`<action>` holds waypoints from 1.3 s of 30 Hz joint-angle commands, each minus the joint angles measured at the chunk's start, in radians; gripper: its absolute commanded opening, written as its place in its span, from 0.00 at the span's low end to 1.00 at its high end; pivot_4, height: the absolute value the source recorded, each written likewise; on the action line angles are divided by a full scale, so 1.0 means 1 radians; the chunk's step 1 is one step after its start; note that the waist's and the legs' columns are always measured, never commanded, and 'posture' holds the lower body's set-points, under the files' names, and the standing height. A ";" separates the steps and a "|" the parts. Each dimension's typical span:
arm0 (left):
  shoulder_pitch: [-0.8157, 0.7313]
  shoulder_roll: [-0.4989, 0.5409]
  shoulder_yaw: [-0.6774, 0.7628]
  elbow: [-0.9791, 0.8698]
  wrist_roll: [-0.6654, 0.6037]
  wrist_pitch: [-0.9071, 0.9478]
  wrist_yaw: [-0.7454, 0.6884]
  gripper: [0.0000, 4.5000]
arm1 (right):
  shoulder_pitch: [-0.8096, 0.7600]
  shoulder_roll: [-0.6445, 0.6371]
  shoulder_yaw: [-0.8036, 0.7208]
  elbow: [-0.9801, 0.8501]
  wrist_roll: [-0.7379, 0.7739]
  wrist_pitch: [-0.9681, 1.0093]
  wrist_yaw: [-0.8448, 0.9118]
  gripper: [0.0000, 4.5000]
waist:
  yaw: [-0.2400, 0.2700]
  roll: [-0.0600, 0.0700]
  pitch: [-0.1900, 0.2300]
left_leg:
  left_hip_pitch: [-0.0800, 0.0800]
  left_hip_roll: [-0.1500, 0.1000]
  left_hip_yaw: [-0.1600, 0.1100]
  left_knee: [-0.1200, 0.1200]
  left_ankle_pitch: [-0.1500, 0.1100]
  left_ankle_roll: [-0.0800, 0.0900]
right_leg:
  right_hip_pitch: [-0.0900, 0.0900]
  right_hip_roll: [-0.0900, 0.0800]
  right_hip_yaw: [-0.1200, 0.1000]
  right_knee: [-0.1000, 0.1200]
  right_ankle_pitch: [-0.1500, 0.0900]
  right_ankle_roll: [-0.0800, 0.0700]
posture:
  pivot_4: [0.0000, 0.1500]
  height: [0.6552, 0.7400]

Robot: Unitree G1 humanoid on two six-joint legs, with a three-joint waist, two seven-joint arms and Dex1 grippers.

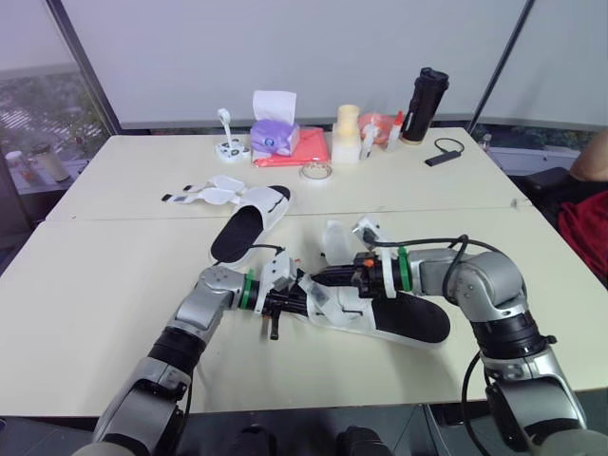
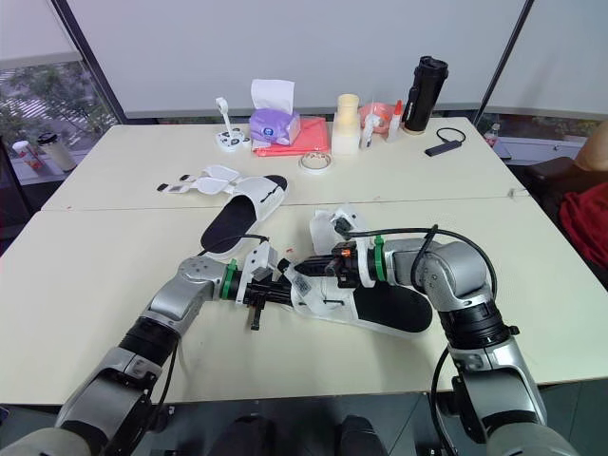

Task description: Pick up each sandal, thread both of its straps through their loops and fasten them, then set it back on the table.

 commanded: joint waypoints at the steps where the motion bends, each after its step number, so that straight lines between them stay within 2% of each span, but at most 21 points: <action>1: 0.025 -0.005 -0.048 0.053 0.053 0.013 0.024 0.00 | -0.001 -0.006 -0.025 -0.046 0.006 -0.026 -0.004 0.07 | 0.000 0.000 0.000 | 0.000 0.000 0.000 0.000 0.000 0.000 | 0.000 0.000 0.000 0.000 0.000 0.000 | 1.00 1.00; 3: 0.022 -0.005 -0.049 0.058 0.054 0.009 0.022 0.00 | -0.004 -0.012 -0.017 -0.048 0.000 -0.040 0.003 0.20 | 0.000 0.000 0.000 | 0.000 0.000 0.000 0.000 0.000 0.000 | 0.000 0.000 0.000 0.000 0.000 0.000 | 1.00 1.00; 9: 0.015 -0.006 -0.051 0.067 0.056 0.002 0.019 0.00 | -0.029 -0.008 0.057 -0.018 -0.049 -0.077 0.019 0.86 | -0.001 0.000 0.000 | 0.000 0.000 0.000 0.000 0.000 0.000 | 0.000 0.000 0.000 0.000 0.000 0.000 | 1.00 1.00; 16: 0.022 -0.007 -0.050 0.061 0.055 0.003 0.022 0.00 | -0.039 -0.015 0.146 0.007 -0.114 -0.111 0.050 0.86 | -0.001 0.000 0.000 | 0.000 0.000 0.000 0.000 0.000 0.000 | 0.000 0.000 0.000 0.000 0.000 0.000 | 1.00 1.00; 19: 0.026 -0.010 -0.049 0.058 0.053 0.005 0.026 0.00 | -0.051 -0.001 0.158 0.031 -0.141 -0.121 0.041 0.66 | -0.001 0.000 0.000 | 0.000 0.000 0.000 0.000 0.000 0.000 | 0.000 0.000 0.000 0.000 0.000 0.000 | 1.00 1.00; 24: 0.030 -0.012 -0.047 0.055 0.052 0.007 0.031 0.00 | -0.063 0.013 0.129 0.046 -0.138 -0.115 0.036 0.10 | 0.000 0.000 0.000 | 0.000 0.000 0.000 0.000 0.000 0.000 | 0.000 0.000 0.000 0.000 0.000 0.000 | 1.00 1.00; 25: 0.031 -0.012 -0.047 0.055 0.052 0.007 0.033 0.00 | -0.060 0.008 0.128 0.040 -0.134 -0.113 0.040 0.01 | 0.000 0.000 0.000 | 0.000 0.000 0.000 0.000 0.000 0.000 | 0.000 0.000 0.000 0.000 0.000 0.000 | 1.00 1.00; 32: 0.039 -0.013 -0.046 0.051 0.051 0.009 0.036 0.00 | -0.027 -0.003 0.079 -0.001 -0.102 -0.093 0.033 0.01 | 0.001 0.000 0.000 | 0.000 0.000 0.000 0.000 0.000 0.000 | 0.000 0.000 0.000 0.000 0.000 0.000 | 1.00 1.00; 38: 0.042 -0.012 -0.044 0.048 0.050 0.010 0.039 0.00 | -0.005 0.018 -0.099 -0.053 0.012 -0.035 -0.018 0.01 | 0.001 0.000 0.000 | 0.000 0.000 0.000 0.000 0.000 0.000 | 0.000 0.000 0.000 0.000 0.000 0.000 | 1.00 1.00; 39: 0.044 -0.011 -0.044 0.046 0.050 0.011 0.038 0.00 | 0.028 -0.002 -0.148 -0.113 0.038 -0.068 0.000 0.01 | 0.002 0.000 0.000 | 0.000 0.000 -0.001 0.000 0.000 0.000 | 0.000 0.000 0.000 0.000 0.000 0.000 | 1.00 1.00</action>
